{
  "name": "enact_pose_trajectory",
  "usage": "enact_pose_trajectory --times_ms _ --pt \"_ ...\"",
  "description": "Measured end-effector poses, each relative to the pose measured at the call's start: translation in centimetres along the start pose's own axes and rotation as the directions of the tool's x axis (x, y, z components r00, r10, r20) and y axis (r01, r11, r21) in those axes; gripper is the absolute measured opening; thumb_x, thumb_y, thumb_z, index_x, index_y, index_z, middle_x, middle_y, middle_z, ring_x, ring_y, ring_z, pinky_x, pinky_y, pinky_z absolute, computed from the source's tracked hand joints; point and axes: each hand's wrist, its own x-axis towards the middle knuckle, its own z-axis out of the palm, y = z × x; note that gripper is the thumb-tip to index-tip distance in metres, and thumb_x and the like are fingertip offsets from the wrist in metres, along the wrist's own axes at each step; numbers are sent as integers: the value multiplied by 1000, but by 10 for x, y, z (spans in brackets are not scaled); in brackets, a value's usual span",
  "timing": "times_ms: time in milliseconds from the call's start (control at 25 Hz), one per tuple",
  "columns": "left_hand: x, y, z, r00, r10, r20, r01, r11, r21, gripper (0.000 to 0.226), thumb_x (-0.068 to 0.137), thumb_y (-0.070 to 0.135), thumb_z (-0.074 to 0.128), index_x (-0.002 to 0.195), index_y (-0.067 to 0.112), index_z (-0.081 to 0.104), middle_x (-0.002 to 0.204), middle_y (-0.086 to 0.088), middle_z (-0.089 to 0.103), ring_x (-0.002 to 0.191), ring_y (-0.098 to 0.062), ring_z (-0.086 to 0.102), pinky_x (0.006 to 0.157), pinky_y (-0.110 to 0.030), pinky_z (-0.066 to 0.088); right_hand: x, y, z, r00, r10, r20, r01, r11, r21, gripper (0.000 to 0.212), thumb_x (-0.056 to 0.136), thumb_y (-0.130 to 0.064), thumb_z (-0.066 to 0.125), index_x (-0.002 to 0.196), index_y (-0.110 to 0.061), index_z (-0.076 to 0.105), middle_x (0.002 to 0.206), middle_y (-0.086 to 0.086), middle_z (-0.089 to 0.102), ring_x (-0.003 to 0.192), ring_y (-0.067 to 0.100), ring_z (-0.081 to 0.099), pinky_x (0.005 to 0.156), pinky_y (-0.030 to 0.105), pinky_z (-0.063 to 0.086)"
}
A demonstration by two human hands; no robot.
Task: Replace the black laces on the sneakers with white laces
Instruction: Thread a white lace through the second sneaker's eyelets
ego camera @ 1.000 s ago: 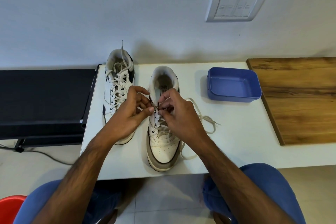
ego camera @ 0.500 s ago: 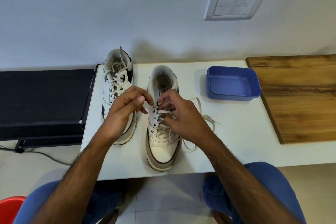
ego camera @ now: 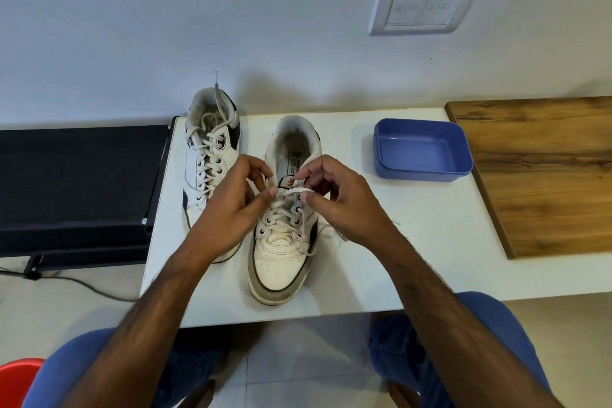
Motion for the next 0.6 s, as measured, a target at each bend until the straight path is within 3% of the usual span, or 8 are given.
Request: enact_pose_trajectory --times_ms 80,160,320,400,480,560,600 --pt "0 -1 4 1000 -9 -7 10 985 172 8 102 27 55 101 20 51 90 3 59 66 -8 53 59 -16 38 0 0 1 1000 -2 12 2 1000 9 21 90 -12 73 106 -23 66 82 -5 68 73 9 62 69 22 51" --pt "2 -1 7 999 -31 4 29 957 288 25 104 34 50 86 17 50 78 1 57 70 -10 51 60 -21 37 0 0 2 1000 15 9 -15 999 31 19 91 -13 71 106 -23 66 81 -4 69 73 9 64 70 24 52" --pt "1 -4 6 996 -22 83 -4 952 306 35 102 35 54 73 17 51 73 1 49 71 -9 49 62 -24 34 1 1 -1 998 58 6 -58 997 59 17 93 -11 68 106 -22 66 82 -3 72 77 12 69 74 28 55" --pt "1 -4 2 996 -34 89 21 990 137 31 101 35 59 72 24 58 80 0 51 75 -8 52 70 -22 37 2 1 -4 997 70 11 -71 994 78 15 94 -12 68 106 -21 66 81 -1 71 75 10 69 71 26 52" --pt "1 2 1 997 -35 66 48 975 -215 23 99 31 58 80 23 67 92 -9 59 84 -18 58 77 -26 44 2 -1 -7 996 88 12 -89 990 111 12 95 -14 68 105 -20 67 77 5 68 69 8 65 68 26 49" --pt "-1 11 2 998 0 61 33 842 -539 27 101 20 48 87 11 69 98 -17 65 90 -29 62 74 -34 53 3 -3 -10 995 100 18 -102 980 172 10 95 -15 69 104 -20 69 70 10 61 64 9 57 64 26 46" --pt "-1 17 3 998 20 54 21 746 -665 32 103 17 42 81 11 65 96 -17 66 90 -31 64 71 -37 56 3 -3 -12 995 102 20 -104 973 206 9 96 -14 68 104 -18 69 65 6 58 61 9 53 62 24 44"
